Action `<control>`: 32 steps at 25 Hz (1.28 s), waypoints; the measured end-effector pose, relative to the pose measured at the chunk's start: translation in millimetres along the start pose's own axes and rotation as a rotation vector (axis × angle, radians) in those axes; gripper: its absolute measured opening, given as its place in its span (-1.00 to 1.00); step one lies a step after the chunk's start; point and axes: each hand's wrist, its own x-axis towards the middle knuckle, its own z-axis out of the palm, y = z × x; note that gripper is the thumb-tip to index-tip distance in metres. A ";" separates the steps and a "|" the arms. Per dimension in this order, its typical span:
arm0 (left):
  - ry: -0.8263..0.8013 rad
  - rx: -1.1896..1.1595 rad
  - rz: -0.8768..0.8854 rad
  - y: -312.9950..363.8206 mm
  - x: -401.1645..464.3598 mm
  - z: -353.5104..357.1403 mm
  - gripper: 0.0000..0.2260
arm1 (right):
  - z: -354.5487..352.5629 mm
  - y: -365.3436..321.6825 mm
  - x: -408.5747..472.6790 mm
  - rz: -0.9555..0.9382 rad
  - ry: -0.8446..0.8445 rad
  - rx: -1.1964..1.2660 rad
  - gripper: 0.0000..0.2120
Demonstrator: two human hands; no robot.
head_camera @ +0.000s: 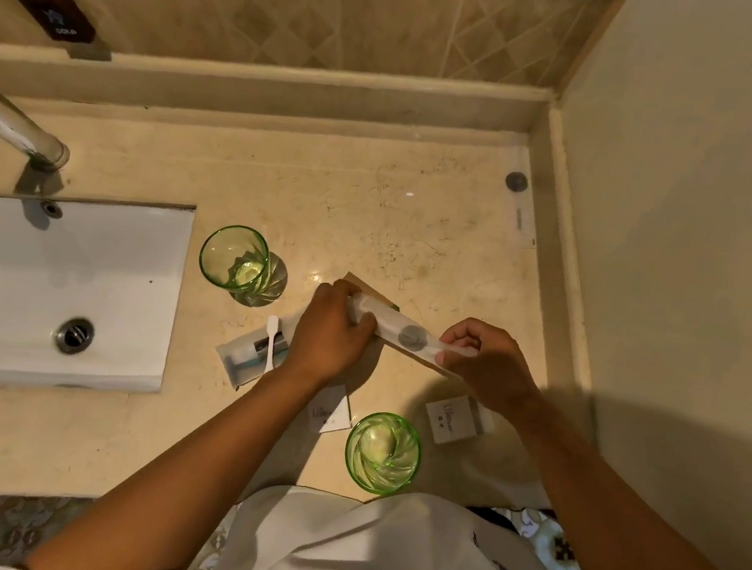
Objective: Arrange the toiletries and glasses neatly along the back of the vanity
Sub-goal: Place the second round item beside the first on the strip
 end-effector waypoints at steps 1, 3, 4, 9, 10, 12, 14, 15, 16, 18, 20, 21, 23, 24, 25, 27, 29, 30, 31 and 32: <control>0.011 -0.029 -0.039 4.8 8.2 -1.3 -0.67 | -1.8 -0.2 0.4 0.010 0.022 0.035 -0.87; -0.007 -0.142 -0.136 13.1 23.3 -4.1 -0.73 | -2.9 -0.9 1.6 0.020 0.060 0.091 -0.81; -0.021 -0.213 -0.176 17.0 30.7 -5.0 -0.75 | -2.9 -1.8 2.1 0.024 0.081 0.115 -0.77; -0.024 -0.576 -0.294 40.4 71.2 -13.0 -0.91 | 4.4 -17.7 18.1 0.126 0.182 0.320 -0.74; -0.033 -0.633 -0.296 45.6 78.6 -13.4 -0.88 | 5.7 -21.1 23.2 0.147 0.190 0.378 -0.81; -0.072 -0.751 -0.330 54.6 91.9 -11.1 -0.74 | 7.5 -27.2 32.8 0.157 0.207 0.471 -0.90; -0.113 -0.831 -0.382 64.4 108.4 -4.0 -0.65 | 7.0 -33.5 48.3 0.161 0.243 0.570 -0.89; -0.131 -0.833 -0.380 70.3 117.2 1.5 -0.70 | 5.6 -36.8 58.0 0.173 0.272 0.624 -0.87; -0.154 -0.823 -0.359 75.6 126.7 8.2 -0.80 | 3.5 -40.3 68.9 0.186 0.308 0.670 -0.85; -0.198 -0.822 -0.326 86.8 146.8 21.7 -0.98 | -3.1 -46.6 94.5 0.183 0.367 0.722 -0.81; -0.212 -0.767 -0.322 95.7 167.0 32.5 -0.92 | -11.6 -51.7 116.5 0.171 0.422 0.695 -0.81; -0.208 -0.737 -0.317 98.9 179.1 37.5 -0.90 | -16.5 -52.3 127.3 0.167 0.446 0.648 -0.81; -0.187 -0.693 -0.297 104.9 202.7 43.5 -0.86 | -23.8 -51.4 141.4 0.151 0.491 0.527 -0.76; -0.173 -0.666 -0.281 106.3 214.2 45.6 -0.84 | -25.2 -49.8 145.3 0.131 0.508 0.458 -0.73; -0.164 -0.632 -0.261 107.4 224.8 47.8 -0.83 | -25.1 -48.0 147.4 0.109 0.528 0.373 -0.71; -0.157 -0.571 -0.236 110.0 242.5 51.8 -0.83 | -21.3 -46.0 150.4 0.070 0.572 0.207 -0.71; -0.153 -0.527 -0.219 112.8 255.7 55.7 -0.84 | -16.8 -47.4 154.9 0.056 0.603 0.117 -0.76; -0.149 -0.500 -0.207 113.5 261.2 58.5 -0.85 | -14.7 -48.1 158.6 0.063 0.607 0.079 -0.77; -0.148 -0.468 -0.189 114.3 266.0 61.5 -0.85 | -13.1 -48.2 162.7 0.072 0.611 0.030 -0.77; -0.147 -0.436 -0.172 114.7 269.5 64.9 -0.86 | -11.7 -47.9 165.9 0.079 0.620 -0.032 -0.76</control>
